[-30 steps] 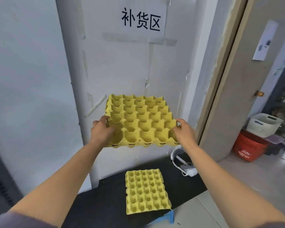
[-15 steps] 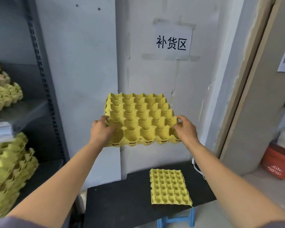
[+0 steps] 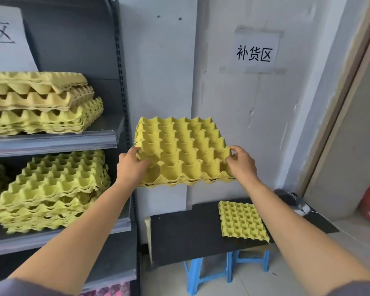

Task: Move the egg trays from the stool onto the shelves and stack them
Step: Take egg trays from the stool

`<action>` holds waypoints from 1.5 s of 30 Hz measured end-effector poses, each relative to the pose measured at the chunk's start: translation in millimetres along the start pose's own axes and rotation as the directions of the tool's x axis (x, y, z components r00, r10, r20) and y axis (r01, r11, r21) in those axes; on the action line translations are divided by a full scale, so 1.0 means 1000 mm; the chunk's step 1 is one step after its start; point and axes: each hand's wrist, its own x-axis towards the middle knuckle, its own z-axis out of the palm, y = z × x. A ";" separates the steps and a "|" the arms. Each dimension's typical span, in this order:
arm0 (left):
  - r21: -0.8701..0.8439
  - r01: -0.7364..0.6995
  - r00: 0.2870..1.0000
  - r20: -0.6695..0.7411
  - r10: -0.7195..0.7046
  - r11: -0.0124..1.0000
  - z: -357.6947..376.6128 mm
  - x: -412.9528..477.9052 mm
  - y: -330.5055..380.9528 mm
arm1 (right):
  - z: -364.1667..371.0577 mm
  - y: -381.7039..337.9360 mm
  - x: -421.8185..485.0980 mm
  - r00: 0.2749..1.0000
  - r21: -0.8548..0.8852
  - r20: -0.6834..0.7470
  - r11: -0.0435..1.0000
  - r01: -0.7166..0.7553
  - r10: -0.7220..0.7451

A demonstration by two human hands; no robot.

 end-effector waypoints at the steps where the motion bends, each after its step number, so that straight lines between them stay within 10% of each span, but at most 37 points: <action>1: -0.003 0.008 1.000 -0.008 -0.008 1.000 -0.009 -0.007 -0.002 | 0.001 -0.006 -0.007 1.000 0.000 0.006 1.000 0.013 -0.013; 18: 0.085 0.221 0.968 -0.139 -0.208 0.972 -0.134 -0.132 -0.096 | 0.068 -0.061 -0.149 0.965 0.024 0.255 0.998 0.062 -0.066; 45: 0.082 0.424 0.854 -0.367 -0.368 0.902 -0.449 -0.056 -0.302 | 0.384 -0.322 -0.248 0.812 0.101 0.518 0.962 0.254 -0.269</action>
